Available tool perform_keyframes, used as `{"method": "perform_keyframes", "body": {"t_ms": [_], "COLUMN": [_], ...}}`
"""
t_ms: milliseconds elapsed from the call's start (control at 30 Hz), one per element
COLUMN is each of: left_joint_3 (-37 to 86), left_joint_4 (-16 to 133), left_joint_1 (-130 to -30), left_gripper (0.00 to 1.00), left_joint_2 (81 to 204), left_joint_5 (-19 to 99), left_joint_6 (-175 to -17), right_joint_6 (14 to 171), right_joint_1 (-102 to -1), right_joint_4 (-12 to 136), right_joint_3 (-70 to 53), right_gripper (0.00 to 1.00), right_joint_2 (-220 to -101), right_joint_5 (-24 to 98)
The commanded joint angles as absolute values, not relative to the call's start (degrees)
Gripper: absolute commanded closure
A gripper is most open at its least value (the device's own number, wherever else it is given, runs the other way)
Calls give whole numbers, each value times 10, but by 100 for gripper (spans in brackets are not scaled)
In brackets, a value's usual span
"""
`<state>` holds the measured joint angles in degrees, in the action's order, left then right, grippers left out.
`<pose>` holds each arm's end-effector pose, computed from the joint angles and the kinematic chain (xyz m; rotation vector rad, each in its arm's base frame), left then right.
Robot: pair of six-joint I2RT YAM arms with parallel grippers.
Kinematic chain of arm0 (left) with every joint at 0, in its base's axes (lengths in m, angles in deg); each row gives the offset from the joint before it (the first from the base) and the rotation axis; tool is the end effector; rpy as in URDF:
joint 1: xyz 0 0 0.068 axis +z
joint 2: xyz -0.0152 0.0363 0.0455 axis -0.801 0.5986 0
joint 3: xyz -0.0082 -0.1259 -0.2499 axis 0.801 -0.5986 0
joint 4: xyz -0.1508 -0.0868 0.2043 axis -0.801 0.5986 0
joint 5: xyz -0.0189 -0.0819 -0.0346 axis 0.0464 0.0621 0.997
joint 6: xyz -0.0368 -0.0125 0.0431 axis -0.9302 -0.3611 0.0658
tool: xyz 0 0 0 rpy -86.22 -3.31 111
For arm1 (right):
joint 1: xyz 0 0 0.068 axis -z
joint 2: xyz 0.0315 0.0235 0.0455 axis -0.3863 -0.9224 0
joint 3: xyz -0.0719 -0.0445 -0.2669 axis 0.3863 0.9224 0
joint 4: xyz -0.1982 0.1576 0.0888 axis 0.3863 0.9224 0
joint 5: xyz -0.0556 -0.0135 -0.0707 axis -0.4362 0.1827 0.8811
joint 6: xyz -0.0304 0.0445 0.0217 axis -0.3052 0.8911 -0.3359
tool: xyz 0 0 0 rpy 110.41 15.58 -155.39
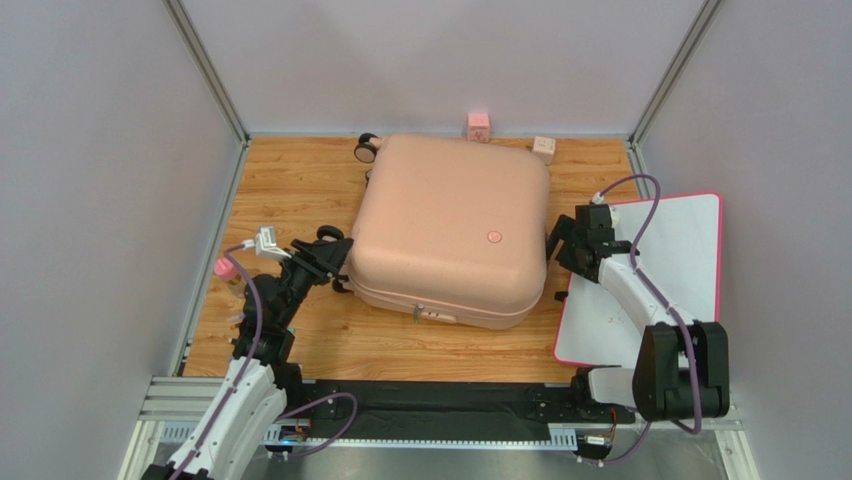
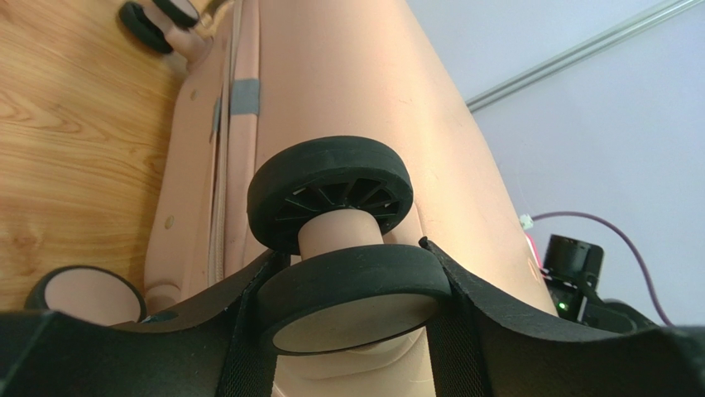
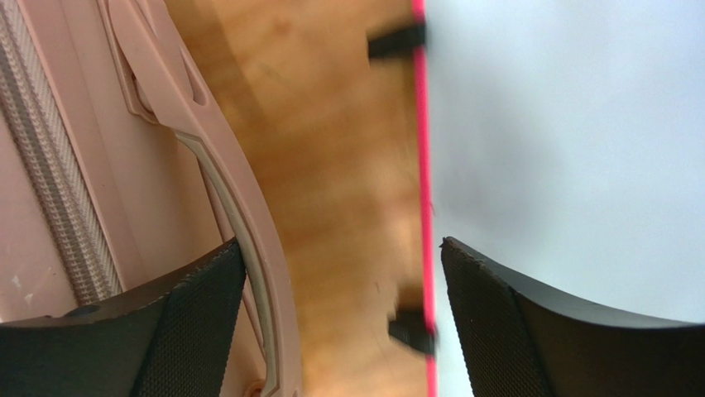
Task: Pack the luggage
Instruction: Zip the luggage at the center of the board.
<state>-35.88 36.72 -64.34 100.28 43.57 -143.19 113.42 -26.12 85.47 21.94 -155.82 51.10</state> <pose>0.1597 -0.0398 0.2308 -0.4995 1.5572 -1.1127 0.2684 0.0112 0.2033 0.5712 2.4583 0.0773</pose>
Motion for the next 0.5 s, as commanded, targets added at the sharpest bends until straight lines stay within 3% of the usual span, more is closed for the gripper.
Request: {"method": "perform_keyframes", "body": {"t_ms": [0, 167, 267, 467], "left_joint_3": [-312, -303, -294, -290], "left_joint_4": [330, 329, 316, 347], "left_joint_1": [-657, -657, -657, -658], "left_gripper": [100, 100, 100, 100], "left_joint_2": [912, 918, 922, 897], "left_joint_5": [461, 491, 500, 496], "left_joint_6": [-1350, -1355, -1361, -1347], "right_joint_6": [1165, 1178, 1171, 1195], "right_joint_1": [-277, -277, -277, -276], "right_joint_4": [932, 956, 969, 1012], "right_joint_3": [224, 231, 227, 227], "right_gripper": [13, 9, 5, 6], "right_joint_2": [-1466, -1364, -1349, -1327], "right_joint_5": [491, 477, 457, 480]}}
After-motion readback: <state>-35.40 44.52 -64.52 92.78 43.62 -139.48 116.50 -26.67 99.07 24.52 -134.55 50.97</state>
